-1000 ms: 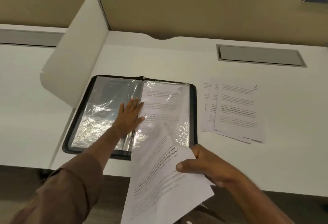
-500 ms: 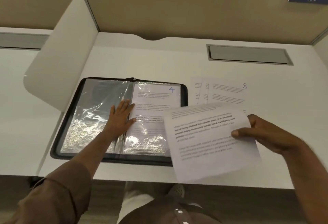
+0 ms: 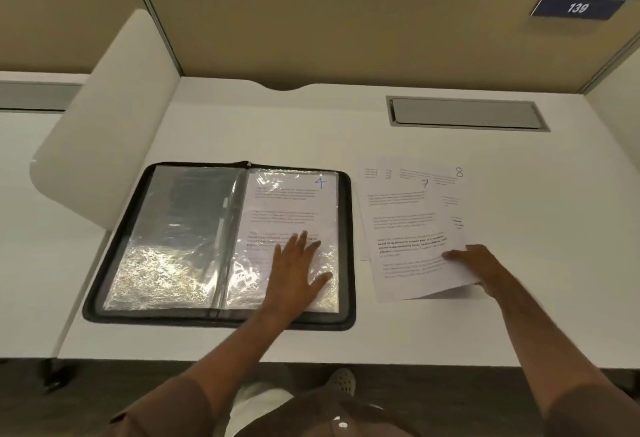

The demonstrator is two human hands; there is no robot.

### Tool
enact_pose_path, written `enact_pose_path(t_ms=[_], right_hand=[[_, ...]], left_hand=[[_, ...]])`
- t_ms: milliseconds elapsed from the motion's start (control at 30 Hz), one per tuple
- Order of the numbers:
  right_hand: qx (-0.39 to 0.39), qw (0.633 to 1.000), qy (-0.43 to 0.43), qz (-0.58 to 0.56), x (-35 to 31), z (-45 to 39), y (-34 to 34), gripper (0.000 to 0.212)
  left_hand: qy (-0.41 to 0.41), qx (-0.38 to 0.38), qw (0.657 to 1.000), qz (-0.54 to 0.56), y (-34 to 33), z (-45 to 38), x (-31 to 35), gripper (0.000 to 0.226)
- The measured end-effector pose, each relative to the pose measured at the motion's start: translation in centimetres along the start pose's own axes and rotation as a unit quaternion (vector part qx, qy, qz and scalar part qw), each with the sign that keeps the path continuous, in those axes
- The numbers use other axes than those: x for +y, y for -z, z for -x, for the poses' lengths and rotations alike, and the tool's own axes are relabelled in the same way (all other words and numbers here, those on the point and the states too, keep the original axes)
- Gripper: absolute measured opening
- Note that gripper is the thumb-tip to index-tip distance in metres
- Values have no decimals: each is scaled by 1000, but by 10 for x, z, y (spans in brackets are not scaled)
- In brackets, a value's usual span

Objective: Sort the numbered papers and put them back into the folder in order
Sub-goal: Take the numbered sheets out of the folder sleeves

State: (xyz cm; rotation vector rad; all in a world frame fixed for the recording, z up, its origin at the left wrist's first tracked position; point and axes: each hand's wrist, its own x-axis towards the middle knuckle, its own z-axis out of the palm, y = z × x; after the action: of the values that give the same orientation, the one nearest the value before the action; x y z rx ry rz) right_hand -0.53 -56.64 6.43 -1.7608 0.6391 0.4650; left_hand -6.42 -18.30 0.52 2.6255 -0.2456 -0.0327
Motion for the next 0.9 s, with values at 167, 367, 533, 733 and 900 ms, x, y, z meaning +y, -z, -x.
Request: enact_pose_path(t_ms=[167,367,533,733,900], right_hand=[[101,993,-5,66,5,-9,-5,30],[284,906,133,283,14,11,-24,37],[245,877,276,307,17,25,-73,38],[121,872,365,303,15,30,-144,38],[53,866,386,313,6,38,-188,35]], left_hand=[[8,-2,999,-31,-18,7,4,65],[38,78,992,87,-9,7,6,30],[166,174,926,291,42,4,1,14],[287,280,839,369,96,32,-70,11],[403,318,768,383,112,69,-136,8]])
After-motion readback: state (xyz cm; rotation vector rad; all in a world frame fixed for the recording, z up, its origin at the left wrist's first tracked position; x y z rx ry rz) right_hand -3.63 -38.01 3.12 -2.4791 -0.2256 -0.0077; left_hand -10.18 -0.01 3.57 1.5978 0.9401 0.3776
